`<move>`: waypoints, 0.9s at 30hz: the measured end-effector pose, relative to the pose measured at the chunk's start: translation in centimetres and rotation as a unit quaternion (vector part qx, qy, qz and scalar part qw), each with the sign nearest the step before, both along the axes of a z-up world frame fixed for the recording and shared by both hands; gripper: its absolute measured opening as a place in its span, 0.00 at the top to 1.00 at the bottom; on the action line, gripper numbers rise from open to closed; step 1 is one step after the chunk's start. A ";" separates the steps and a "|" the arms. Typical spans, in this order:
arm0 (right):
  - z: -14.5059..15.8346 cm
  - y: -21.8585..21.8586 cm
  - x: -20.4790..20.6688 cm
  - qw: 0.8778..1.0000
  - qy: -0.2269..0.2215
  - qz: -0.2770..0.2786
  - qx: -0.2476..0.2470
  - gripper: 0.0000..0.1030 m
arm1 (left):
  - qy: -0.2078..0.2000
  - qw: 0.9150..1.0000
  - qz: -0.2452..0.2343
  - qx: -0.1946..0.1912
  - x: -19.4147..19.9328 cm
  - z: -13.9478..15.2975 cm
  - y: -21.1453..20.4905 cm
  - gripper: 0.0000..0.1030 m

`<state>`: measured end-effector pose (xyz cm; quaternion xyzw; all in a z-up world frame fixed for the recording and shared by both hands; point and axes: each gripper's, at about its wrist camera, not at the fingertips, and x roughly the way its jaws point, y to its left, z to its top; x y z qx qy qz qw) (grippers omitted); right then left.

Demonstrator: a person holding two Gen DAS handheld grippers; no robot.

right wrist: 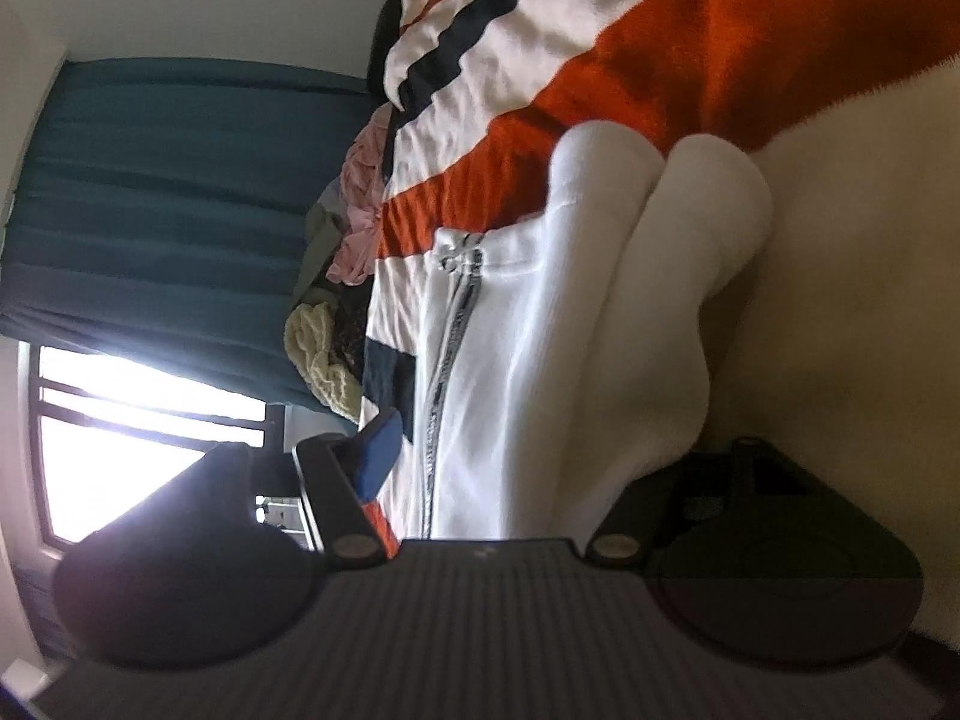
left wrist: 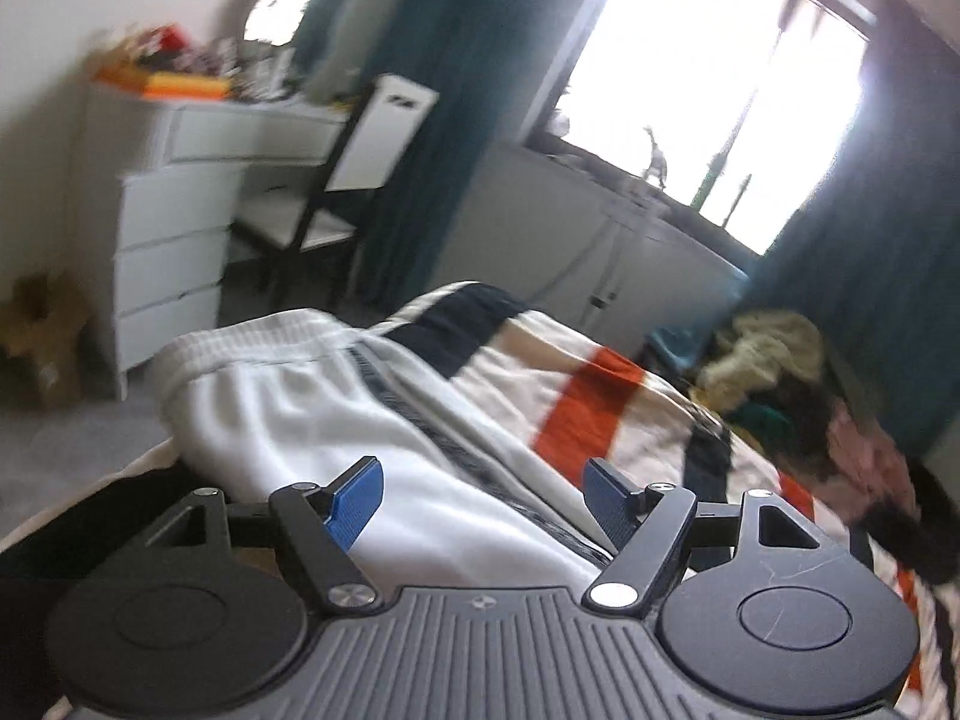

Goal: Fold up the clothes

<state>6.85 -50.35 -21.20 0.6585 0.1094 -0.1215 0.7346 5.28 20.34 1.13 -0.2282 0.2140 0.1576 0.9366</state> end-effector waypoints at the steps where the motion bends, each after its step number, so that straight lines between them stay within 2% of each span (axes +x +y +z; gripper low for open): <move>1: -0.1 -0.1 0.1 1.000 0.001 0.000 0.000 0.36 | 0.000 1.000 -0.013 0.009 0.4 -0.1 -0.6 0.23; 6: -0.1 -0.3 1.0 1.000 0.004 0.012 -0.012 0.34 | 0.010 0.997 -0.058 0.043 2.3 -1.3 -3.1 0.23; 11: 0.5 -0.6 1.0 0.999 -0.049 0.013 -0.006 0.34 | 0.025 0.992 -0.100 0.077 3.6 -2.4 -5.1 0.22; 15: 0.6 -0.8 1.1 0.998 -0.053 0.012 -0.004 0.34 | 0.032 0.985 -0.128 0.114 4.2 -3.3 -7.1 0.21; 17: 0.0 -1.0 1.1 0.999 -0.041 0.005 0.009 0.34 | 0.034 0.983 -0.143 0.108 4.6 -3.6 -7.8 0.18; 20: -0.6 -1.2 1.2 1.000 -0.009 -0.004 0.015 0.38 | 0.037 0.983 -0.159 0.078 5.0 -4.4 -8.9 0.18; 23: 0.2 -1.2 1.6 1.000 0.021 0.002 -0.022 0.38 | 0.048 0.983 -0.167 0.064 5.5 -5.7 -10.8 0.18; 25: 0.3 -1.2 1.7 0.999 0.023 0.002 -0.027 0.37 | 0.056 0.978 -0.190 0.067 6.0 -6.7 -12.6 0.18; 27: 0.2 -1.5 1.2 1.000 0.005 -0.012 -0.019 0.36 | 0.064 0.968 -0.226 0.089 6.6 -7.7 -14.7 0.18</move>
